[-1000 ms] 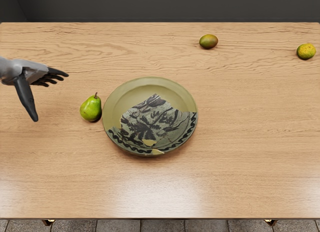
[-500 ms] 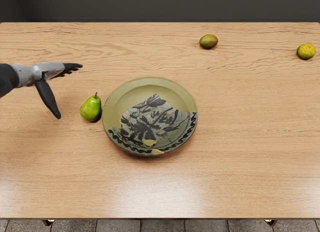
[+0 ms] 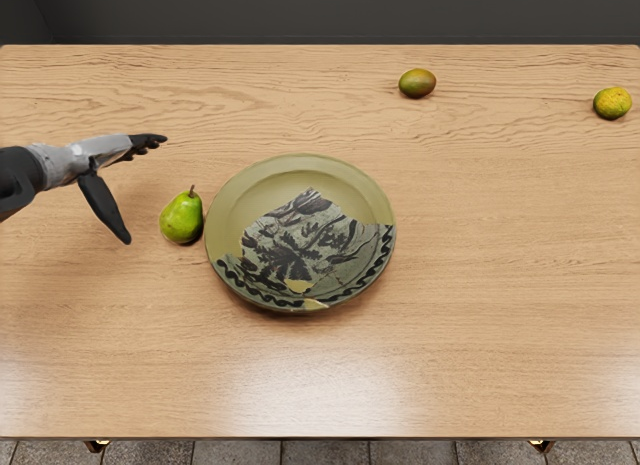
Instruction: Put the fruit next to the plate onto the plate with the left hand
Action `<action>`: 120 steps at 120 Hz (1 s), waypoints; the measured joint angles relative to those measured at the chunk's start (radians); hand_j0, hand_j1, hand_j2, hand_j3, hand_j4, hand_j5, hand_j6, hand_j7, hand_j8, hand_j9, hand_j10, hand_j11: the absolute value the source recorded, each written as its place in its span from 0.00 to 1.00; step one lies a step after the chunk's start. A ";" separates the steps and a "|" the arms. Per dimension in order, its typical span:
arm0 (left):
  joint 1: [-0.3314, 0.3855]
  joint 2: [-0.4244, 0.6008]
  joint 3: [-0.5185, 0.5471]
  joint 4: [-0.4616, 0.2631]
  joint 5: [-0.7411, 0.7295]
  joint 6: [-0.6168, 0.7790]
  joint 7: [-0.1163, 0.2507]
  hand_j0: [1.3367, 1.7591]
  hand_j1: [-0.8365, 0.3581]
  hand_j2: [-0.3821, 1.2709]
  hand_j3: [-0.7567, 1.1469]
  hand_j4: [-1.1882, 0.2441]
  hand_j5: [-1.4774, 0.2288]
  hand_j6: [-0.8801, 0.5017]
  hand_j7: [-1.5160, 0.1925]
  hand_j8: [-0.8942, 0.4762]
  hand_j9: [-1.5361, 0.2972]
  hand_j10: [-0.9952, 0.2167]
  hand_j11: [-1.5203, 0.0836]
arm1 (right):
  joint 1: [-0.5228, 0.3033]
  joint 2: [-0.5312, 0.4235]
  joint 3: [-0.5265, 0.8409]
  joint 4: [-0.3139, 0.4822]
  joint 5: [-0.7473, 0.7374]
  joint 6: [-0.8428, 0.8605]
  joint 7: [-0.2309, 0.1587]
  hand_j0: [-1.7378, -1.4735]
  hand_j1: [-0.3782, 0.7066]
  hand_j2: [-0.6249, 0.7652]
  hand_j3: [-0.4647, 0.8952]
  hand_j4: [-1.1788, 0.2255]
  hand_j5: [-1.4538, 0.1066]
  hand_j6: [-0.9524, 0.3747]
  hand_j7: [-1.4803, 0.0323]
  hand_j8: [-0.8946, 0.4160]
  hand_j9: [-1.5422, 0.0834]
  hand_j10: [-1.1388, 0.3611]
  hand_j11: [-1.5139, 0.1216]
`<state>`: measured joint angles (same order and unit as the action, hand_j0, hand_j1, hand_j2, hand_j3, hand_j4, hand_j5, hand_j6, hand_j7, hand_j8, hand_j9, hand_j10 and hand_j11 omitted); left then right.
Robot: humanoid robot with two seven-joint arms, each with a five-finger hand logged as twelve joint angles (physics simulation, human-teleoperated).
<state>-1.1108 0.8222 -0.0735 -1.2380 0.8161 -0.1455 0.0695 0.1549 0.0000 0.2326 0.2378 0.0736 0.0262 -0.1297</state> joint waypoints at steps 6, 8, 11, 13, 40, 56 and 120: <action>0.007 0.000 0.000 -0.002 0.000 -0.002 -0.003 0.76 0.95 0.24 0.40 0.80 0.83 0.60 0.86 0.62 0.81 0.78 0.91 | 0.000 0.000 0.000 0.000 0.000 0.000 0.000 0.30 0.06 0.45 0.34 0.82 0.91 0.70 0.96 0.66 0.93 0.74 0.90; 0.009 0.000 0.000 -0.003 0.000 -0.003 -0.004 0.76 0.95 0.24 0.40 0.79 0.83 0.60 0.85 0.61 0.80 0.78 0.91 | 0.000 0.000 0.000 0.000 0.000 0.000 0.000 0.30 0.06 0.45 0.34 0.82 0.91 0.70 0.96 0.66 0.93 0.74 0.90; 0.009 -0.001 0.000 -0.004 0.000 -0.004 -0.005 0.76 0.94 0.24 0.40 0.79 0.82 0.59 0.84 0.61 0.80 0.77 0.90 | 0.000 0.000 0.000 0.000 0.000 0.001 0.000 0.30 0.06 0.45 0.34 0.82 0.91 0.70 0.96 0.66 0.93 0.74 0.90; 0.009 -0.001 0.000 -0.005 0.000 -0.005 -0.005 0.76 0.93 0.24 0.40 0.78 0.82 0.59 0.84 0.60 0.79 0.77 0.90 | 0.000 0.000 0.000 0.000 0.000 0.000 0.000 0.30 0.06 0.45 0.34 0.82 0.91 0.70 0.96 0.66 0.93 0.74 0.90; 0.009 -0.032 -0.001 -0.016 0.000 -0.008 -0.008 0.76 0.88 0.25 0.40 0.74 0.78 0.55 0.80 0.56 0.75 0.72 0.85 | 0.000 0.000 0.000 0.000 0.000 0.001 0.000 0.30 0.06 0.45 0.34 0.82 0.91 0.70 0.96 0.66 0.93 0.74 0.90; 0.013 -0.032 -0.001 -0.024 0.001 -0.007 -0.019 0.76 0.85 0.25 0.40 0.72 0.75 0.53 0.77 0.54 0.73 0.70 0.83 | 0.000 0.000 0.000 0.000 0.000 0.001 0.000 0.30 0.06 0.45 0.34 0.82 0.91 0.70 0.96 0.66 0.93 0.74 0.90; 0.094 -0.038 0.000 -0.022 0.093 0.159 -0.150 0.76 0.81 0.26 0.40 0.70 0.73 0.50 0.75 0.52 0.71 0.67 0.80 | 0.006 0.000 -0.001 0.000 -0.002 0.003 -0.001 0.30 0.06 0.45 0.34 0.82 0.91 0.70 0.96 0.66 0.93 0.74 0.90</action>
<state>-1.0170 0.7839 -0.0732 -1.2602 0.9091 0.0131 -0.0807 0.1610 0.0000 0.2315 0.2378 0.0721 0.0291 -0.1304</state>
